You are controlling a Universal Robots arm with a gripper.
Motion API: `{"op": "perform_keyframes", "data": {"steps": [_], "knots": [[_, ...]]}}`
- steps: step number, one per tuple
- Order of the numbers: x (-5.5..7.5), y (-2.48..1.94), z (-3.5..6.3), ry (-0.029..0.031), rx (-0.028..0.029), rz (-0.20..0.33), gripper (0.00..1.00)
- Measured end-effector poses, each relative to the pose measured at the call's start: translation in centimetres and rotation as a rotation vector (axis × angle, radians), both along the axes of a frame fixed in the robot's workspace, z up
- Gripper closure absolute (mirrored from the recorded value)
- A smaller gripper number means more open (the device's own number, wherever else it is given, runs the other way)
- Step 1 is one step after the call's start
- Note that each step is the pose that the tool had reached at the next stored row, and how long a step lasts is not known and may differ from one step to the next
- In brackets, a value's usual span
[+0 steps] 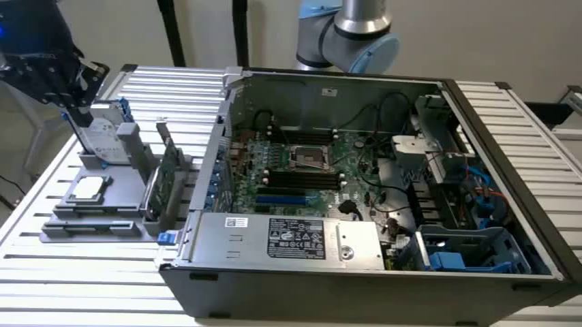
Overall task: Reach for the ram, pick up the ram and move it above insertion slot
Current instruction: 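Reach for the ram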
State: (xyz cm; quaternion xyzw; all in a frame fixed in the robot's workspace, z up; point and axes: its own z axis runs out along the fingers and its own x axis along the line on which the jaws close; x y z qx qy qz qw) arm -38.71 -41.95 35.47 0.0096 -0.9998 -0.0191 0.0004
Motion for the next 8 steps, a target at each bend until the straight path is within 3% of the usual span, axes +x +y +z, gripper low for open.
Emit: {"op": "perform_keyframes", "data": {"steps": [8], "knots": [[0.0,0.0,0.0,0.0,0.0,0.0,0.89]]}}
